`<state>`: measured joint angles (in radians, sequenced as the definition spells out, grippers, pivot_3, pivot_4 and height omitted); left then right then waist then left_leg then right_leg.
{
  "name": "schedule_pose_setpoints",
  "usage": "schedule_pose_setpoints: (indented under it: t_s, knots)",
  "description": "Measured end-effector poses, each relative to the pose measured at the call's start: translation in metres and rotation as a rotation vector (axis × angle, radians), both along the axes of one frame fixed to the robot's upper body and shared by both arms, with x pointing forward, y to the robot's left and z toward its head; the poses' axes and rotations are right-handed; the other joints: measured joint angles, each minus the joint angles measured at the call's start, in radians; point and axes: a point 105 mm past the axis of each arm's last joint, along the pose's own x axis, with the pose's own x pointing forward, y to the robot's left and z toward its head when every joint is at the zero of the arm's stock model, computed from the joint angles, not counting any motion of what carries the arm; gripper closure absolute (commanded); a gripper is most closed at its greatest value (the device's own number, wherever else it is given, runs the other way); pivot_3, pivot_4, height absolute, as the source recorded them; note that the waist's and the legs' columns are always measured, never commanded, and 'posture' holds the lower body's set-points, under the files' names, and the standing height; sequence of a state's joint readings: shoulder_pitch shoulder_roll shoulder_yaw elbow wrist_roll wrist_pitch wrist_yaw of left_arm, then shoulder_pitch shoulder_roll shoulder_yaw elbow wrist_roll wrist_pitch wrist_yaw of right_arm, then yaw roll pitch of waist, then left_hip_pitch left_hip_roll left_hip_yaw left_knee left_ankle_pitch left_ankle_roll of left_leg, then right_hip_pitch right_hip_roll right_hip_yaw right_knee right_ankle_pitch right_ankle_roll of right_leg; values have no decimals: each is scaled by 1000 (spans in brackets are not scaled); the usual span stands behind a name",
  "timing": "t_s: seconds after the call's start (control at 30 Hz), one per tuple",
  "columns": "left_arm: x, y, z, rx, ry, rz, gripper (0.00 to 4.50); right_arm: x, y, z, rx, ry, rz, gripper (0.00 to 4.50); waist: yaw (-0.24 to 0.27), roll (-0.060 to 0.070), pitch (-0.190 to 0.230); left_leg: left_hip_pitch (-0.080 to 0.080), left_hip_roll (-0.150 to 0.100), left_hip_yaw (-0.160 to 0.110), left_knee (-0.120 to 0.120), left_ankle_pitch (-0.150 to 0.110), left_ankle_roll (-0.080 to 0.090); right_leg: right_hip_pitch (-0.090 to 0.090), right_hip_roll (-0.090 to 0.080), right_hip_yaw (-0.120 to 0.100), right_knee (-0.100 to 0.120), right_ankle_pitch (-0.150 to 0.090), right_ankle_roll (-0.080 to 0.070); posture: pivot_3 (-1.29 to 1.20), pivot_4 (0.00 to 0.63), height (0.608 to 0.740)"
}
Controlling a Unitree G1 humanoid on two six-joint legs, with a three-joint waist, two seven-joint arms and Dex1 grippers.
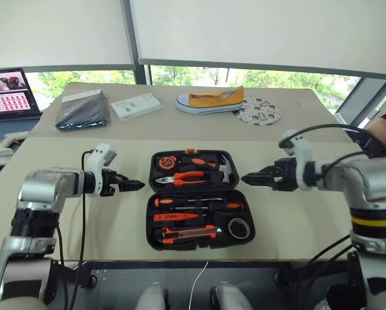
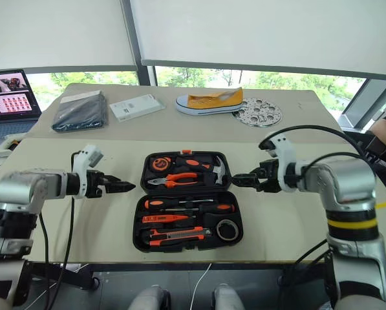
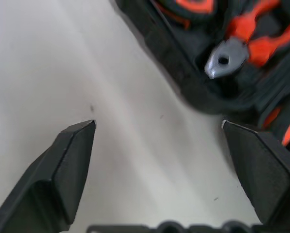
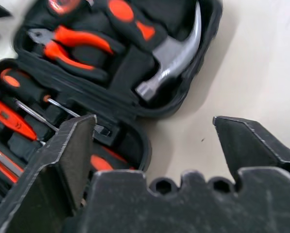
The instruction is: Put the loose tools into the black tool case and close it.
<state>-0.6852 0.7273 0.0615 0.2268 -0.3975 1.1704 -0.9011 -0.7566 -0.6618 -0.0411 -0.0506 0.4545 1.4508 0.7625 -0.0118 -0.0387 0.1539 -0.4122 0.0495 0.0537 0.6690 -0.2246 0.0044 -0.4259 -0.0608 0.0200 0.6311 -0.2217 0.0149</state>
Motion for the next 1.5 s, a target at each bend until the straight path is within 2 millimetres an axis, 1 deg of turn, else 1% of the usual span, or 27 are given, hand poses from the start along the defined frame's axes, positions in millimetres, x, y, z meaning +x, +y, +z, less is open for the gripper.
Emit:
schedule_pose_setpoints:
  t_s: [0.1,0.17,0.3,0.4,0.43,0.47,0.5,0.53,0.57,0.6,0.67,0.7,0.8,0.83,0.9,0.97,1.03,1.1,1.23,1.3,1.33,1.4,1.43,1.5]
  knots:
    - [12,-15,7,-90,14,44,0,16,8,-4,-30,43,-26,8,-1,0,0,-3,-1,0,0,0,0,-3,0,0,-1,0,1,0,150,740]
    - [16,-25,5,-126,30,53,0,25,11,-8,-58,48,-39,8,-1,0,0,-4,-1,0,0,0,0,-3,-1,0,-1,0,1,0,150,740]
    - [17,-27,0,-118,52,83,0,33,10,-25,-81,89,-71,8,-2,0,0,-7,-1,0,-2,-1,0,-5,0,0,0,0,1,0,150,740]
    - [18,-29,-3,-112,57,91,0,38,10,-31,-93,98,-85,8,-2,0,0,-12,-1,0,-1,-1,-1,-12,-1,2,1,1,1,0,150,740]
    - [17,-29,-5,-108,62,92,540,40,9,-32,-96,98,-92,533,-2,0,0,-13,-1,0,-1,-1,-1,-13,-1,2,1,1,1,0,150,740]
    - [17,-29,-6,-105,64,95,758,42,8,-32,-102,96,-99,751,-2,0,0,-13,-1,0,-1,-1,-1,-13,-1,2,1,1,1,0,150,740]
    - [17,-29,-7,-103,65,98,1176,43,7,-32,-109,93,-107,1162,-2,0,0,-12,-1,0,-1,0,-1,-13,-1,2,1,1,1,0,150,740]
    - [17,-28,-7,-101,66,100,1537,43,6,-32,-110,94,-110,1442,-2,0,0,-12,-1,0,-1,-1,-1,-13,-1,2,1,1,1,0,150,740]
    - [17,-28,-9,-99,69,104,1981,44,6,-32,-108,92,-111,1858,-3,0,0,-12,-1,0,-1,0,-1,-13,-1,2,1,1,1,0,150,740]
    - [17,-30,-10,-105,71,102,2250,44,7,-32,-104,91,-107,2089,-3,0,0,-12,-1,0,-1,0,-1,-13,-1,2,1,1,1,0,150,740]
    - [16,-36,-10,-130,70,83,3055,45,11,-33,-96,89,-101,2803,-3,0,0,-12,-1,0,-1,0,-1,-12,-1,2,2,1,1,0,150,740]
    - [16,-36,-9,-131,68,85,3350,45,12,-33,-93,89,-101,3112,-3,0,0,-11,-1,0,-1,0,-1,-12,-1,2,2,1,1,0,150,740]
    - [18,-38,-8,-156,47,93,4438,46,14,-34,-73,93,-114,4222,5,1,0,-10,-2,0,0,0,-1,-10,-1,2,3,1,1,0,150,740]
    - [19,-39,-9,-167,46,96,4500,46,13,-33,-67,93,-123,4455,9,1,0,-10,-2,0,1,0,-2,-10,-1,2,3,1,1,0,150,740]
    - [19,-39,-11,-193,40,106,4500,47,13,-33,-45,97,-134,4455,9,1,0,-10,-2,0,2,0,-2,-9,-1,2,3,2,2,0,150,740]
    - [22,-38,-11,-233,-1,119,4500,46,13,-34,5,84,-137,4455,9,1,0,-9,-2,0,3,1,-2,-8,-1,2,3,3,2,0,150,740]
    - [23,-36,-12,-286,-65,133,4500,45,12,-34,69,28,-126,4455,7,1,0,-10,-1,-1,5,1,-2,-9,-1,2,5,3,2,0,150,740]
    - [23,-33,-10,-307,-151,131,4500,41,13,-31,91,-50,-87,4455,2,1,0,-12,-1,0,7,1,-2,-12,0,4,9,3,2,0,150,740]
    - [23,-29,1,-321,-373,110,4500,35,14,-20,117,-263,-26,4455,-3,0,0,-13,-1,1,7,1,-2,-14,0,5,10,3,2,0,150,740]
    - [23,-27,10,-278,-534,84,4500,31,13,-11,131,-436,1,4455,-3,0,0,-13,-1,1,7,1,-2,-14,0,5,9,3,2,0,150,740]
    - [23,-29,15,-263,-597,75,4500,30,11,-8,116,-496,12,4455,-1,0,0,-13,-1,1,7,1,-2,-14,0,5,9,3,2,0,150,740]
    - [22,-33,27,-232,-756,52,4500,25,8,-2,47,-646,51,4455,2,0,1,-14,-2,2,8,1,-2,-14,0,6,9,3,2,0,150,740]
    - [20,-34,29,-208,-817,35,4500,21,6,-1,-8,-719,79,4455,3,0,0,-13,-2,2,8,1,-2,-13,0,6,8,3,2,0,150,740]
    - [12,-37,24,-144,-896,-22,4500,12,1,-7,-124,-826,142,4455,5,0,0,-13,-2,2,7,0,-2,-12,-1,6,6,3,3,0,150,740]
